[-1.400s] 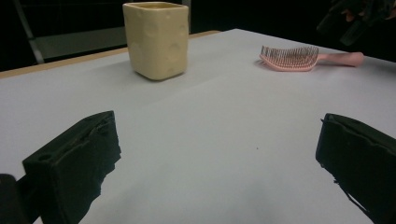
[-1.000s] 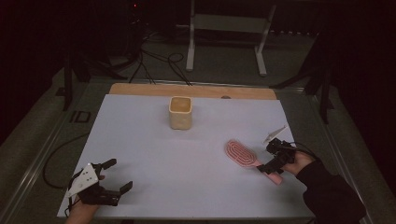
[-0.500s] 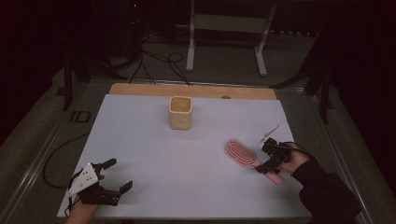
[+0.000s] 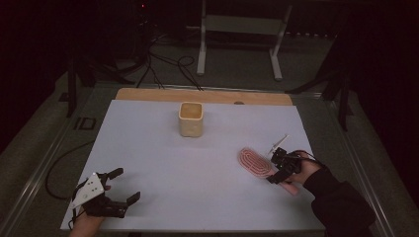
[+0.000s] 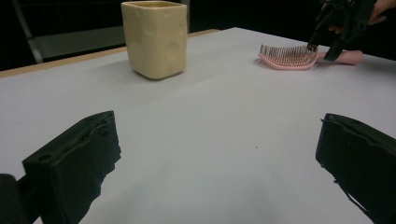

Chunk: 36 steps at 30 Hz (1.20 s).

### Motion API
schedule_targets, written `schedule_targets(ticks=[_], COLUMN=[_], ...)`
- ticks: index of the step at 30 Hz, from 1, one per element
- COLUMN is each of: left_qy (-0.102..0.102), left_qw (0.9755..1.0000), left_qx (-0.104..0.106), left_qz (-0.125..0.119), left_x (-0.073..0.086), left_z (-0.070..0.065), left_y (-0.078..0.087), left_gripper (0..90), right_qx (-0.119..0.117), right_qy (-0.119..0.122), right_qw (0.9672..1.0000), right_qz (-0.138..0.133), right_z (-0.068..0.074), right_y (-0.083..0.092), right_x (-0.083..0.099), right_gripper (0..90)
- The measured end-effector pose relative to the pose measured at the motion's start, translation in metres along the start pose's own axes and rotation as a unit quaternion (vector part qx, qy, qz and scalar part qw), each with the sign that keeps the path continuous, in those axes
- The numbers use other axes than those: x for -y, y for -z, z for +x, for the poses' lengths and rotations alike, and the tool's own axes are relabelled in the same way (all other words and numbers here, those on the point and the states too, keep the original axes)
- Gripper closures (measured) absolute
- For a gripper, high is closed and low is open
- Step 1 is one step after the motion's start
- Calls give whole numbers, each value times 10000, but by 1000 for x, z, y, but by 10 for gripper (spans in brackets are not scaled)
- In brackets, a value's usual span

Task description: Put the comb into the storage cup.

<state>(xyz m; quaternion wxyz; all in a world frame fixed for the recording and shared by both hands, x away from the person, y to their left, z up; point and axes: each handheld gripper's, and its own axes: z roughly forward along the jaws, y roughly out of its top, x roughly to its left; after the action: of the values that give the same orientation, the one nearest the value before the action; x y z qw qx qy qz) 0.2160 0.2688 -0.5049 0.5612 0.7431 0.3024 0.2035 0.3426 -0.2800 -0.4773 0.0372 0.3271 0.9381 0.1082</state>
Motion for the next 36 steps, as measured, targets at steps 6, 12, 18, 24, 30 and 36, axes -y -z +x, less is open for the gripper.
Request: schedule_targets(ticks=[6, 12, 18, 24, 30, 36], left_qy=[19, 25, 32, 39, 48, 46], left_qw=[10000, 10000, 10000, 10000, 10000, 10000], left_qx=[-6, -7, 2, -7, 3, 10], left_qz=[-5, -4, 8, -3, 24, 35], left_x=[0, 0, 0, 0, 1, 1], left_z=[0, 1, 1, 1, 0, 1], left_y=[0, 0, 0, 0, 0, 0], left_gripper=[0, 0, 0, 0, 0, 0], right_qx=[35, 221, 314, 444, 353, 400], right_qy=[-24, 77, 159, 81, -22, -70], right_qw=[9998, 9992, 9983, 9972, 9977, 9980], right_qz=[192, 333, 466, 593, 581, 483], right_z=[2, 3, 8, 11, 9, 11], right_y=[-3, -6, -9, -13, -13, -13], right_x=[-3, -5, -8, -10, -10, -7], right_gripper=[518, 620, 656, 681, 690, 701])
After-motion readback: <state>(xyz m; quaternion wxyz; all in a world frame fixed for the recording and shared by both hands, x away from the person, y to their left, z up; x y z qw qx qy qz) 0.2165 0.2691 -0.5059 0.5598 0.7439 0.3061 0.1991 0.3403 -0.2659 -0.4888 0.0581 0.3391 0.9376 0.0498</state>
